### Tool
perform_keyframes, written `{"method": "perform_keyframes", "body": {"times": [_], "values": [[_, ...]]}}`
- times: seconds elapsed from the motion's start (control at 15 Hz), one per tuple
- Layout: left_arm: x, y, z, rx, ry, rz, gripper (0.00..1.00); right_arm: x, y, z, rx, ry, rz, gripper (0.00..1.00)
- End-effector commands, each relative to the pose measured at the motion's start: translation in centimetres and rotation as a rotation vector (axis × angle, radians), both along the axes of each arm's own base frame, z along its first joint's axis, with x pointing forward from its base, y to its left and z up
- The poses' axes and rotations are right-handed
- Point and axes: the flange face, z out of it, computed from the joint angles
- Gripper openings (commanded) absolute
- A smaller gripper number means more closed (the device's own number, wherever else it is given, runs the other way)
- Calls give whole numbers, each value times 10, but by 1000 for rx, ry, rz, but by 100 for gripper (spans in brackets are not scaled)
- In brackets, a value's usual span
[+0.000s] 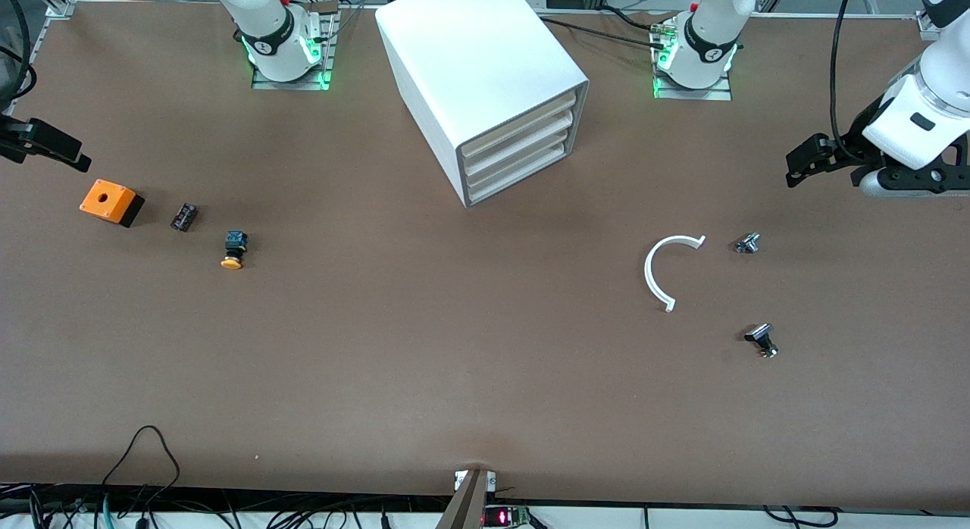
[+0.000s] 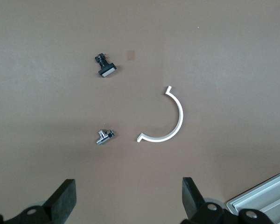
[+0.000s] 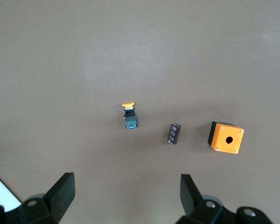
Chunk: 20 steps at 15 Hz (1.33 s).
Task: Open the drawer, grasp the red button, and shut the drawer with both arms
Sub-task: 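Reach the left gripper toward the white drawer's handle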
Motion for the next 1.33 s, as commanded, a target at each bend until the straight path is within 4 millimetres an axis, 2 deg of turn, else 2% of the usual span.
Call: {"method": "perform_keyframes", "body": {"times": [0.0,0.27,0.53,0.67,0.73,0.87,1.0,1.07,1.13,1.27], "values": [[-3,2,3,12,-10,-10,100,-4,0,9,-7,-22,-9,100],[0,1,5,9,-12,-14,100,5,9,-7,-11,9,24,100],[1,-20,-2,14,1,-44,100,7,10,-6,-13,-3,23,100],[17,-28,-29,3,45,-66,100,7,10,-6,-15,-4,24,100],[26,-35,-33,-12,55,-71,100,7,9,-6,-17,-4,24,100],[28,-42,-38,-33,73,-85,100,7,9,-5,-17,-5,23,100],[29,-47,-34,-69,70,-93,100,7,9,-6,-17,-5,23,100],[31,-48,-40,-70,81,-96,100,7,10,-6,-15,-4,21,100],[38,-54,-64,-76,125,-106,100,7,10,-6,-14,-4,18,100],[44,-64,-83,-97,168,-128,100,13,20,-17,-16,16,35,100]]}}
